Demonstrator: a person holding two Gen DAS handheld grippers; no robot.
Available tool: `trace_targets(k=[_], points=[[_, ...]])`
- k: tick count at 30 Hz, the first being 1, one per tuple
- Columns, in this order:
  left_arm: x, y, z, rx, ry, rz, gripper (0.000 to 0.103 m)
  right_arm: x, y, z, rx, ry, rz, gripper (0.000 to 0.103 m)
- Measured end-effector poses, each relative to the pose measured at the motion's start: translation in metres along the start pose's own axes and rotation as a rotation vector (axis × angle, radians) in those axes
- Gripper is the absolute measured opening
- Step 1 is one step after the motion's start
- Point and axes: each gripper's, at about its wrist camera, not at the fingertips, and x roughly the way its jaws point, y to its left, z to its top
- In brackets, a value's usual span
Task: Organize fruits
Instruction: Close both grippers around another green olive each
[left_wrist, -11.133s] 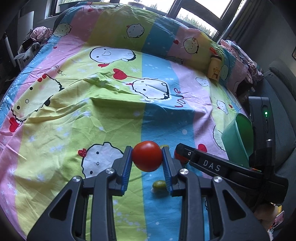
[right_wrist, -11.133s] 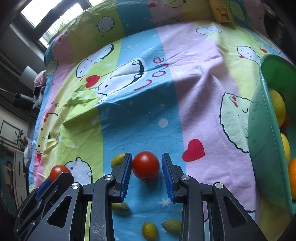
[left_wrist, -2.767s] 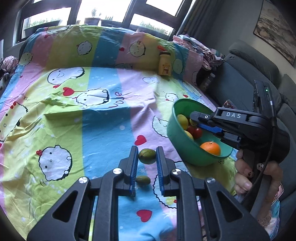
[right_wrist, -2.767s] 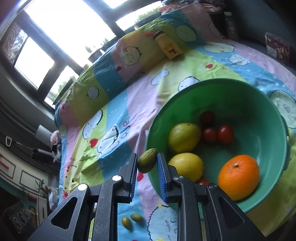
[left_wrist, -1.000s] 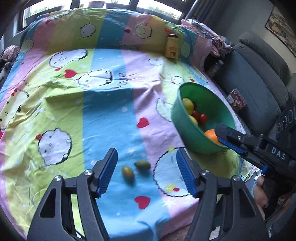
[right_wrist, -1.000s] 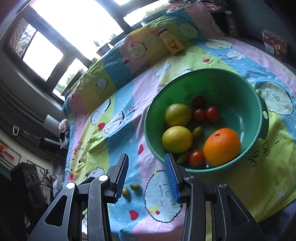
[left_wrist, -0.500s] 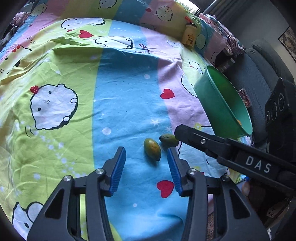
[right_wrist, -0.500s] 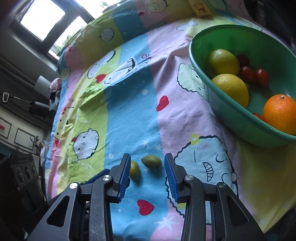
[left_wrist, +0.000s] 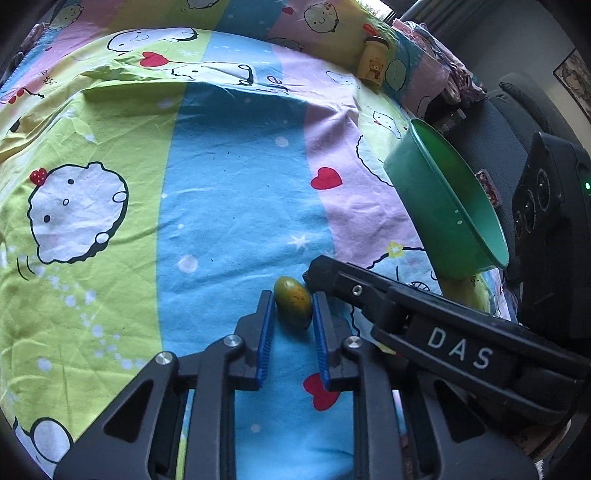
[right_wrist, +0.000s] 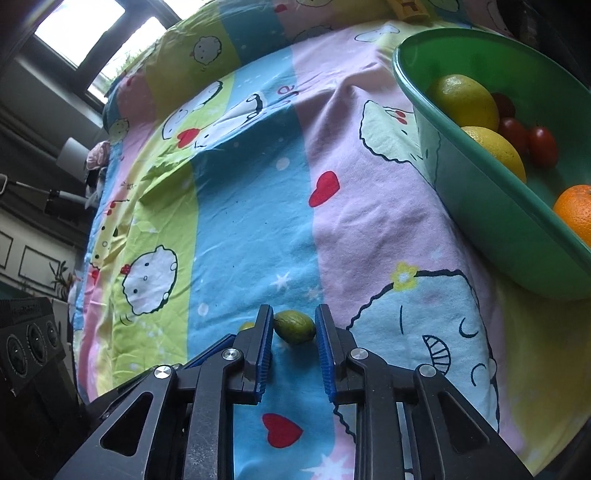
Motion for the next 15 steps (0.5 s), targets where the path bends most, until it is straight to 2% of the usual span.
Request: trace_targets(k=[7,15], points=[[-0.01,-0.013,0.002,0.043,-0.041,0.015,0.02,-0.011,-0.001,0.0,0.01,-0.04,0.011,0.025],[-0.042,-0.057,0.026,0.135,-0.152,0.015,0.02,-0.087,-0.026,0.011,0.096,-0.259,0.035,0.025]])
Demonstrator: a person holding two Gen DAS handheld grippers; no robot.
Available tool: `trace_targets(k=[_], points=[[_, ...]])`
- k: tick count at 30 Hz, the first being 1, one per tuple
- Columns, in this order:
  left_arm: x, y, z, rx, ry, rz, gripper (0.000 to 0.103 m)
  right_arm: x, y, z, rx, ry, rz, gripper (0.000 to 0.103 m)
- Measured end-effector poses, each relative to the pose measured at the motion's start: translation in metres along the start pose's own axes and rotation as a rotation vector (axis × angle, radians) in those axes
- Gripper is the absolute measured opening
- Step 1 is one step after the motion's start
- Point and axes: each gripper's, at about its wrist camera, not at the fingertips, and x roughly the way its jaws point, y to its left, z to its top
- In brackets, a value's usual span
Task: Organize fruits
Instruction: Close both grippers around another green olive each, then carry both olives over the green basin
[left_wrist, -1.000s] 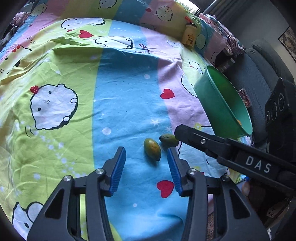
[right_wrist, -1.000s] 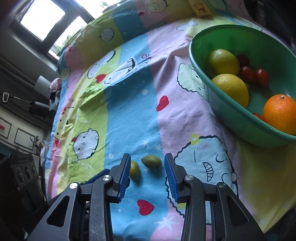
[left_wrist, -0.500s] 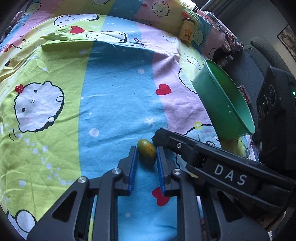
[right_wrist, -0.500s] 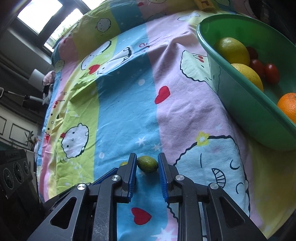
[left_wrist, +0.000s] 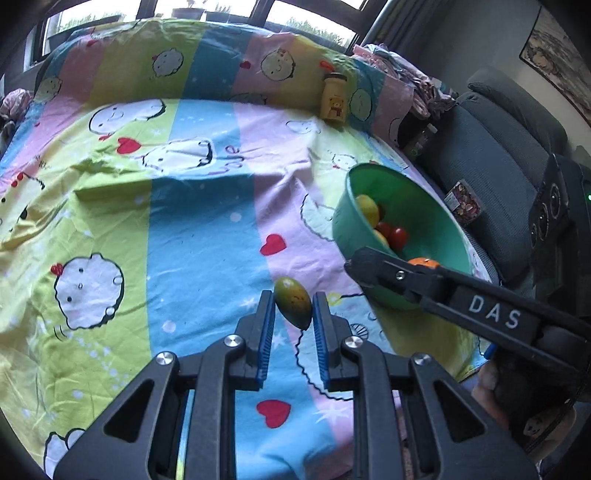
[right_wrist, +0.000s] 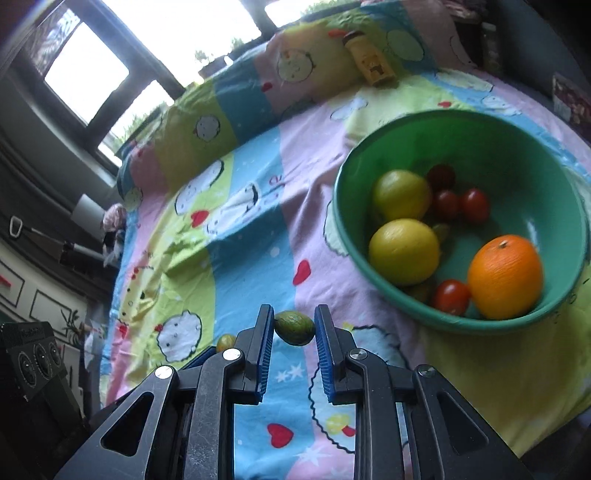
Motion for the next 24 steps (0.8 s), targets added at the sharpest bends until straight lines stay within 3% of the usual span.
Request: trace_targets(k=[5,10,15,24], points=[[-0.001,-0.033,0.029,0.062,-0.039,-0.026,0.02,-0.045,-0.025,0.026,0.086,-0.157,-0.066,0.024],[0.012,-0.065,0.052,0.124,-0.06,-0.049,0.02,-0.06,-0.056,0.044,0.18,-0.233,-0.109,0.024],[0.039,-0.086,0.061,0.159,-0.043,-0.071,0.017,-0.046,-0.086,0.045,0.235,-0.207,-0.097,0.024],[0.072,-0.097,0.059,0.162,0.01,-0.09,0.017,-0.033,-0.112,0.042,0.293,-0.172,-0.154,0.025]])
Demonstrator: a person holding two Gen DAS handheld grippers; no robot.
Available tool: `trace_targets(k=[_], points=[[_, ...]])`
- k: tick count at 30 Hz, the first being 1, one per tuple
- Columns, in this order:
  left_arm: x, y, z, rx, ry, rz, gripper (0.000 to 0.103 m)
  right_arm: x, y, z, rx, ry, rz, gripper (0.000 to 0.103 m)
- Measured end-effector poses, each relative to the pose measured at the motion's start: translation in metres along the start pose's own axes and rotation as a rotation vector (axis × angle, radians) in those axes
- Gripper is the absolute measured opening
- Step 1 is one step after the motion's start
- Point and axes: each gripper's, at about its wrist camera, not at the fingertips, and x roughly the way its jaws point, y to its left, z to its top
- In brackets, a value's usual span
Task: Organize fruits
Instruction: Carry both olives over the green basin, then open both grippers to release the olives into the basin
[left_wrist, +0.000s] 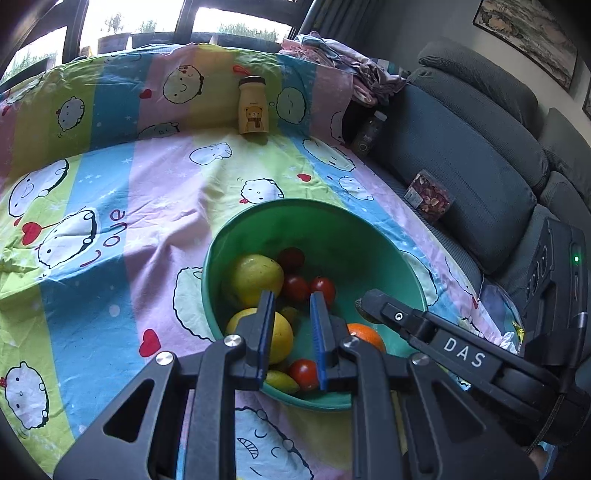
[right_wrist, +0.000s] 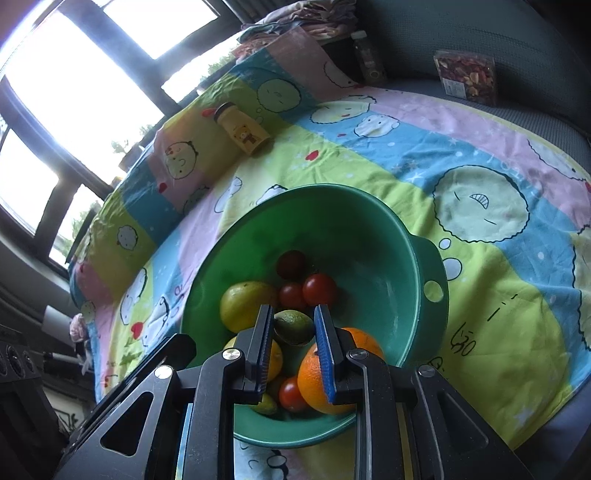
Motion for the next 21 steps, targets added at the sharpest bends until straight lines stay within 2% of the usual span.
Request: trace_targets(k=[3,6,9,10,11,12,16,21], points=[[0.003,-0.002,-0.001,-0.001,0.016,0.004,0.022,0.0,-0.002,-0.001,0.005,-0.004,-0.011,0.025],[0.003,-0.002,-0.001,-0.002,0.021,0.009,0.038,0.0,-0.002,-0.001,0.004,0.012,-0.003,0.026],[-0.002,-0.001,0.0,0.002,0.006,0.049,0.053,-0.003,-0.005,-0.001,0.013,0.001,-0.035,0.039],[-0.004,0.001,0.002,0.003,0.009,0.063,0.068,-0.004,-0.006,-0.001,0.018,-0.006,-0.045,0.046],[-0.007,0.003,0.003,-0.002,0.012,0.079,0.084,-0.007,-0.008,-0.001,0.023,-0.014,-0.044,0.048],[-0.009,0.006,0.005,-0.01,0.01,0.09,0.09,-0.009,-0.009,-0.001,0.025,-0.018,-0.034,0.048],[-0.022,0.01,0.007,-0.026,-0.021,0.061,0.1,-0.013,-0.007,-0.002,0.017,-0.025,-0.03,0.054],[-0.03,0.003,0.004,0.004,-0.033,0.05,0.1,-0.016,-0.002,-0.003,0.0,-0.032,-0.012,0.056]])
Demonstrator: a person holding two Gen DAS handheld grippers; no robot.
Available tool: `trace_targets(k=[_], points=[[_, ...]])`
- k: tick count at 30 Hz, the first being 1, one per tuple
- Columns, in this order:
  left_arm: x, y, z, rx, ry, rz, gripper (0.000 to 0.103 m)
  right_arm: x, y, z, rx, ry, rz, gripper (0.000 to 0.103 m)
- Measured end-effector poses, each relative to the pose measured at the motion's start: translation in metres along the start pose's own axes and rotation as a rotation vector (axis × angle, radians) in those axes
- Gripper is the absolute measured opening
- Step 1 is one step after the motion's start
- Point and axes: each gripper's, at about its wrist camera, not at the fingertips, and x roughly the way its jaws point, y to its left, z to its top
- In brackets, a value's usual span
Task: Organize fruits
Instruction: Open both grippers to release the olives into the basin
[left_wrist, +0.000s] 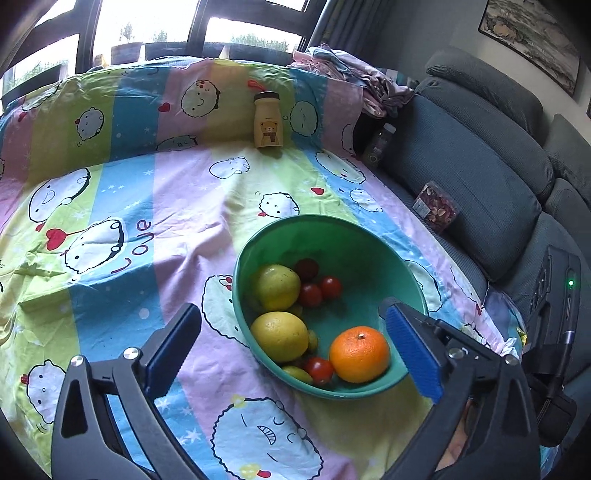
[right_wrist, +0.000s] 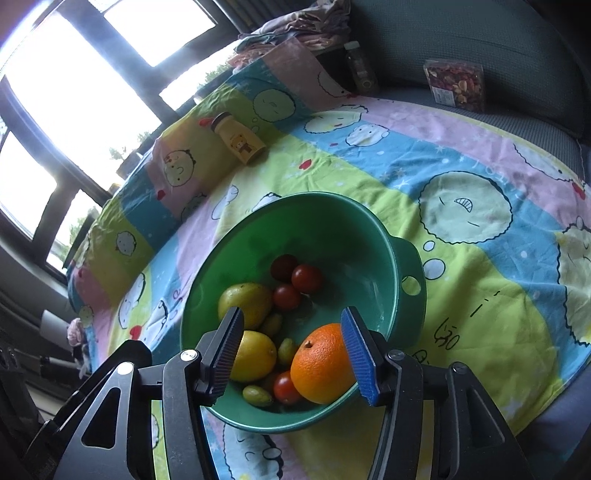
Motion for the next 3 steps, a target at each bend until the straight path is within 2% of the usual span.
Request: trace_targets(k=[3], points=[[-0.0031,-0.0009,0.0,0.003,-0.026,0.03,0.101,-0.0018,-0.0007,-0.0006,0.002,-0.005,-0.009,0.056]])
